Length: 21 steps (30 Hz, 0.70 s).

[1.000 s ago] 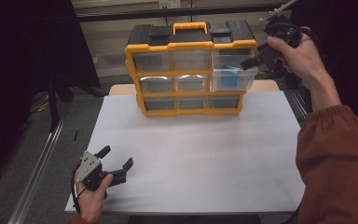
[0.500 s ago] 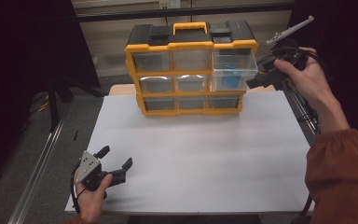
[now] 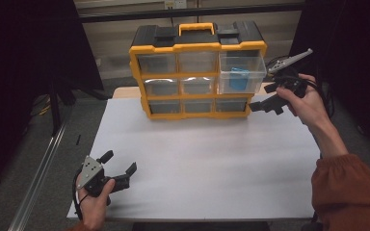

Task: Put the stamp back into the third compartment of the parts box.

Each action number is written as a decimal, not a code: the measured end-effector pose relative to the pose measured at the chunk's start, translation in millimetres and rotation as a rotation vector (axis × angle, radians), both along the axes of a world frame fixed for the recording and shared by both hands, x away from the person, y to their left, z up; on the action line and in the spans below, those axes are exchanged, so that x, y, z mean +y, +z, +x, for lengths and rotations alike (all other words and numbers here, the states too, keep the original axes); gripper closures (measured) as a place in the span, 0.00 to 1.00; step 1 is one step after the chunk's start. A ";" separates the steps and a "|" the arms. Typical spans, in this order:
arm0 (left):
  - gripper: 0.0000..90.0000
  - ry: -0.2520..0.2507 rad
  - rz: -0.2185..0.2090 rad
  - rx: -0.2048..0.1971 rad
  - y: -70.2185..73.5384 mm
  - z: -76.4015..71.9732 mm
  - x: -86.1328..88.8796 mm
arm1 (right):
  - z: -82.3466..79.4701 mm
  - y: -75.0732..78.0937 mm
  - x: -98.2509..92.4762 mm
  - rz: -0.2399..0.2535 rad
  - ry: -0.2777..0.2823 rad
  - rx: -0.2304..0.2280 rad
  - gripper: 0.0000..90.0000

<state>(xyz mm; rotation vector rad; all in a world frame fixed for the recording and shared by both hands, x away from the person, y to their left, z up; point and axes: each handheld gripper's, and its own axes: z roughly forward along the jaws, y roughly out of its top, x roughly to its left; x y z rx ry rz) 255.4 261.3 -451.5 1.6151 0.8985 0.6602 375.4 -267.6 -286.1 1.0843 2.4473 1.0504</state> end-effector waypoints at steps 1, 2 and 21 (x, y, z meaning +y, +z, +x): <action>0.04 -0.002 0.000 -0.002 0.0 -0.1 0.1 | -1.2 -3.8 0.5 0.001 -0.003 0.003 0.05; 0.04 -0.002 -0.001 -0.002 0.1 -0.2 0.1 | -2.3 -7.4 0.7 0.002 -0.008 0.005 0.05; 0.04 -0.010 -0.002 0.002 -0.9 0.8 0.3 | -20.7 -87.1 1.3 0.128 -0.085 -0.031 0.03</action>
